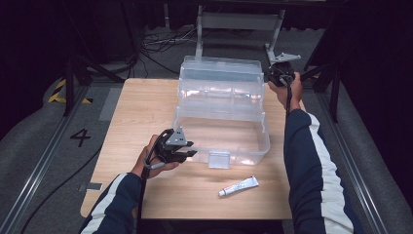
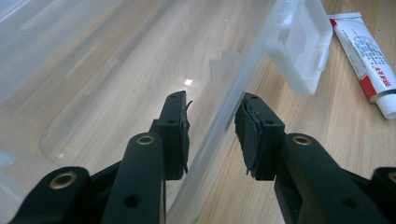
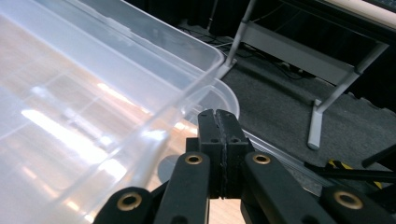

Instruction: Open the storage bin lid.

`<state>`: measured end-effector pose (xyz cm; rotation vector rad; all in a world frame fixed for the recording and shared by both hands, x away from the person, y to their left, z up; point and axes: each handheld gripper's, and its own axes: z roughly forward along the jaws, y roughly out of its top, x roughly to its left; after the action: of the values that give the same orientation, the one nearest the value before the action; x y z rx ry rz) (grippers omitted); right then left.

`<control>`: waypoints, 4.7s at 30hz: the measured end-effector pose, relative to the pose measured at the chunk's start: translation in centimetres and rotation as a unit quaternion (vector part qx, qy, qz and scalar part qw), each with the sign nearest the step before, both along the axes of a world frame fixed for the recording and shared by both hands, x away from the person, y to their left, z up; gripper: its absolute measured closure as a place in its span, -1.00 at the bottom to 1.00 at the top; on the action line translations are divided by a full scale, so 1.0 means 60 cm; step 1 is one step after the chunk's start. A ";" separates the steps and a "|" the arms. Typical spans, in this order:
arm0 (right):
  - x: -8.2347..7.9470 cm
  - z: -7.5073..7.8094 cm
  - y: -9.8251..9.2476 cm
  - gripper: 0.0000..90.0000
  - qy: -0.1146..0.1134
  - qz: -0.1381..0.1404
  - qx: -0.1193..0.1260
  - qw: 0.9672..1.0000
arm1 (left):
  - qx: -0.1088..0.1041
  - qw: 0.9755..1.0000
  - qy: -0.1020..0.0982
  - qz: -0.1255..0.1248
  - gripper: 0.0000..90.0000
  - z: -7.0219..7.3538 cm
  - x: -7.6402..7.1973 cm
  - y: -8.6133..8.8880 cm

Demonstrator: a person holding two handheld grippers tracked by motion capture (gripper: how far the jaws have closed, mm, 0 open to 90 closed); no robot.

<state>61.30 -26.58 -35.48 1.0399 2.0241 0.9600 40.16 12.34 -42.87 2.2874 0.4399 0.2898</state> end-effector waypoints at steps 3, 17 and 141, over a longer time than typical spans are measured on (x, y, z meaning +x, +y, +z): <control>-0.011 0.003 0.000 1.00 -0.002 0.003 -0.002 1.000 | 0.000 1.000 0.001 0.000 0.44 0.000 0.000 0.000; -0.058 0.011 -0.002 1.00 -0.005 0.014 -0.005 1.000 | 0.005 1.000 0.005 -0.009 0.49 0.002 0.002 -0.003; -0.457 -0.177 0.156 0.39 0.255 0.391 -0.164 0.869 | 0.000 1.000 0.001 -0.003 0.48 0.000 -0.009 -0.020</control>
<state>33.89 -17.25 -46.08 0.2556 3.0329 0.6844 39.63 11.14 -42.89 2.2883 0.4334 0.2855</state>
